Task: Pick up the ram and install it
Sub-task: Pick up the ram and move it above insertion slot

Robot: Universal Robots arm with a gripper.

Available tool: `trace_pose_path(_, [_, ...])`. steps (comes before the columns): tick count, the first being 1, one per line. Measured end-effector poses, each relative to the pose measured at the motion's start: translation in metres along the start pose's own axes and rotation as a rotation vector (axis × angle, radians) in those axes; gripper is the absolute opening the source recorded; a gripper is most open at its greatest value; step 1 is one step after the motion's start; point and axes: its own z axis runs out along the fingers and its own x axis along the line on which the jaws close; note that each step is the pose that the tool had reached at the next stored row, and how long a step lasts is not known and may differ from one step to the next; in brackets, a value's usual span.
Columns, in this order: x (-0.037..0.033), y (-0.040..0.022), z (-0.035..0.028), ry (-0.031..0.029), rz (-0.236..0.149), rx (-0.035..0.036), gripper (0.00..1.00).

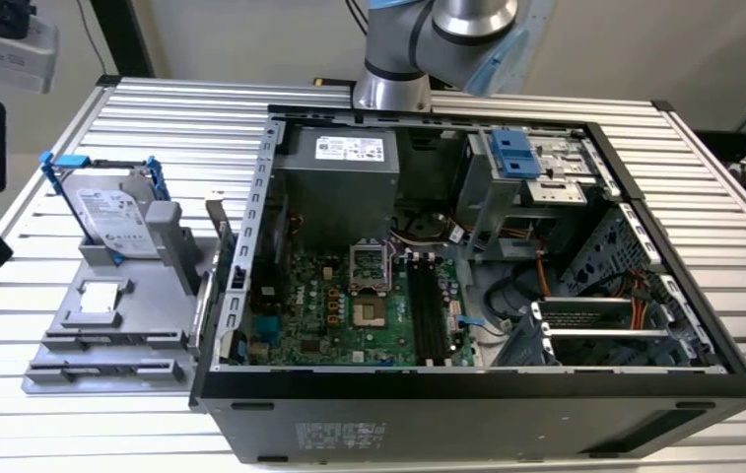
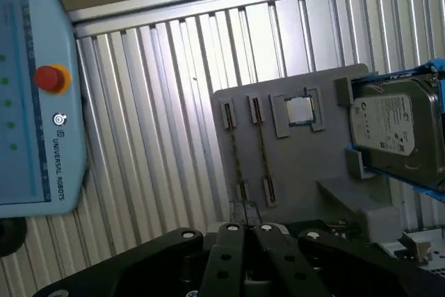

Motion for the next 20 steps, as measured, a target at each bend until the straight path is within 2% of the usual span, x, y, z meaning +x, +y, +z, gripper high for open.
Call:
trace_pose_path(15, [0.0,0.0,0.0006,0.0,-0.271,0.0019,0.0])
trace_pose_path(16, [0.0,0.0,0.0007,0.0,-0.284,0.0021,0.0])
trace_pose_path(20, [0.0,0.0,0.0006,0.0,-0.285,0.0022,0.0])
